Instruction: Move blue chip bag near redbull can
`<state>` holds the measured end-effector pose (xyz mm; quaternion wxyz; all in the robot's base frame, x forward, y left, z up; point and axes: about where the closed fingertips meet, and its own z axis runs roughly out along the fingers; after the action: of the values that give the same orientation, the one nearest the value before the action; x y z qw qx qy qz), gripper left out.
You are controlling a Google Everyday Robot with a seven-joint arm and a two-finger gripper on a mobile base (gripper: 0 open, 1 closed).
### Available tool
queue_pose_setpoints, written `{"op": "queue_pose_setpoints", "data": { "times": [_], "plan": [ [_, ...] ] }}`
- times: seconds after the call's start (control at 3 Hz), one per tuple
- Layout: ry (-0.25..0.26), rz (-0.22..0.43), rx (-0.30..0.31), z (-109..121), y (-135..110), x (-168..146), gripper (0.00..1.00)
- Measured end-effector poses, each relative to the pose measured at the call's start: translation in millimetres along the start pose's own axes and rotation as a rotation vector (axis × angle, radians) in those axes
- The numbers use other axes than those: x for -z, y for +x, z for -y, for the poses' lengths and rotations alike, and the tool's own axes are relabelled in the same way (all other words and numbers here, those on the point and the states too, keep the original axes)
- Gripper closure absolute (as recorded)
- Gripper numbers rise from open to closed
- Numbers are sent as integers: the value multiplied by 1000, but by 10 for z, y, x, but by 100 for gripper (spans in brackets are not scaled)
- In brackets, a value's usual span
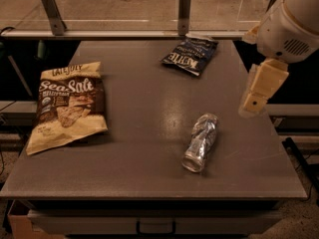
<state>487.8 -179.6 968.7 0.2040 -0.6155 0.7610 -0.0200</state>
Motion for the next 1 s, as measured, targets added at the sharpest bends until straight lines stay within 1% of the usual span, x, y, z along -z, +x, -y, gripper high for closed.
{"op": "queue_pose_setpoints", "data": {
  "times": [0.33,0.67,1.0],
  "plan": [
    [39,115,-18,596,-363,-401,0],
    [56,240,-79,1215,-687,-786,0],
    [25,358,-221,1760,-878,-1261,0]
  ]
}}
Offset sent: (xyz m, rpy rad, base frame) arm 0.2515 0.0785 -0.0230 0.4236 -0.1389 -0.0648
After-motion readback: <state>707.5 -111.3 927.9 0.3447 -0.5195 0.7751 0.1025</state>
